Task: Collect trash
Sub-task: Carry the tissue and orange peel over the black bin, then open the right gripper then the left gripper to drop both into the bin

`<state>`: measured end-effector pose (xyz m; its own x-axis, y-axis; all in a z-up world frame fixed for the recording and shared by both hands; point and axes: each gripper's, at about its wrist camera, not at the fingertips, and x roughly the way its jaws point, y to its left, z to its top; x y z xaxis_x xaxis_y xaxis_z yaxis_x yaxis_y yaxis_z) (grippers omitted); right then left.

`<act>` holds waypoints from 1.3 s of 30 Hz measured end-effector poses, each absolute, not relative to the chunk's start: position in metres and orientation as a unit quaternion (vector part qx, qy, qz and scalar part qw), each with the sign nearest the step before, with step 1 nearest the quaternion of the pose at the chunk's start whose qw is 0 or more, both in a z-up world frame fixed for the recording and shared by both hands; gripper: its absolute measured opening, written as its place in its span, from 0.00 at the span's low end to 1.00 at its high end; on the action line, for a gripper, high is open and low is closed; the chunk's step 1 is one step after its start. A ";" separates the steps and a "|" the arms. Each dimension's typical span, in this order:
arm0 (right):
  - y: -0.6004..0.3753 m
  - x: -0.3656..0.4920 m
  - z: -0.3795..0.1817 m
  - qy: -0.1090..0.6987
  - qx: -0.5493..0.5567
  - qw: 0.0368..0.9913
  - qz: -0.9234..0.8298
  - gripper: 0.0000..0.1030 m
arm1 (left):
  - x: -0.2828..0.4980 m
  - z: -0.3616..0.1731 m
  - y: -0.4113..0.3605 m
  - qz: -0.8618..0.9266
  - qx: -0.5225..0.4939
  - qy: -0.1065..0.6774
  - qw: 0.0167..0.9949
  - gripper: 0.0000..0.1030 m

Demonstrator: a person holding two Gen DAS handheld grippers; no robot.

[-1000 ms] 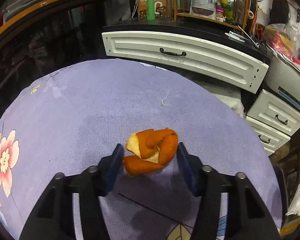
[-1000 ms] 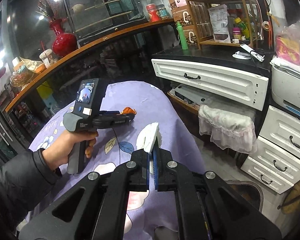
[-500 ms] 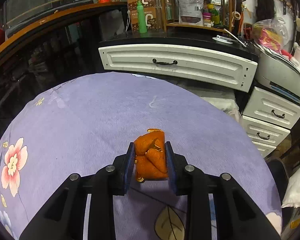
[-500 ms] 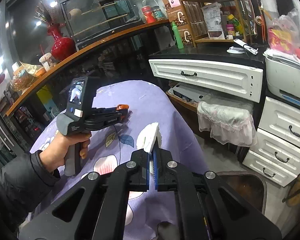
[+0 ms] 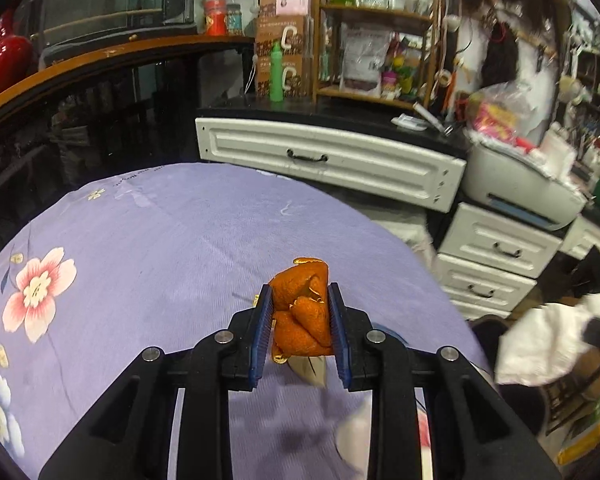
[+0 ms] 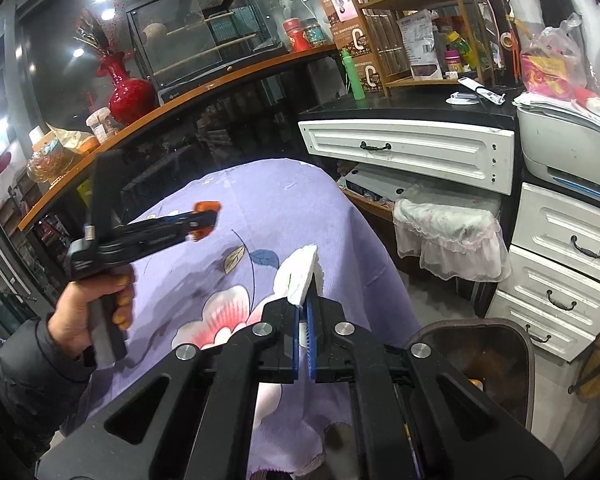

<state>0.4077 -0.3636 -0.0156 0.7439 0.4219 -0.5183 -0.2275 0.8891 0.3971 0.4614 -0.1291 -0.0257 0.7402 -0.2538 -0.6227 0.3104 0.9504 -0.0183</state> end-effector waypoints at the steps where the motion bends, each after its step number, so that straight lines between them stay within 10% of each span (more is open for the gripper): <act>1: -0.364 0.403 -0.017 0.312 0.156 0.921 0.175 0.03 | 0.453 -0.024 -0.127 -0.155 0.040 0.324 0.932 0.26; 30: -0.452 0.319 -0.168 0.427 0.176 0.887 0.015 0.04 | 0.309 -0.057 -0.261 -0.318 0.047 0.322 0.891 0.26; 33: -0.457 0.322 -0.192 0.453 0.186 0.872 0.002 0.17 | 0.309 -0.073 -0.277 -0.320 0.050 0.338 0.884 0.26; 35: -0.461 0.318 -0.201 0.458 0.198 0.867 -0.007 0.44 | 0.309 -0.081 -0.285 -0.321 0.055 0.346 0.880 0.26; 39: -0.469 0.296 -0.192 0.432 0.199 0.879 -0.024 0.57 | 0.308 -0.096 -0.300 -0.325 0.069 0.361 0.871 0.26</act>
<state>0.2959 -0.4687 -0.1923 0.6250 0.1303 -0.7697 0.2146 0.9193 0.3299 0.3079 -0.3000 -0.0962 0.5277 -0.5161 -0.6746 0.6157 0.7796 -0.1148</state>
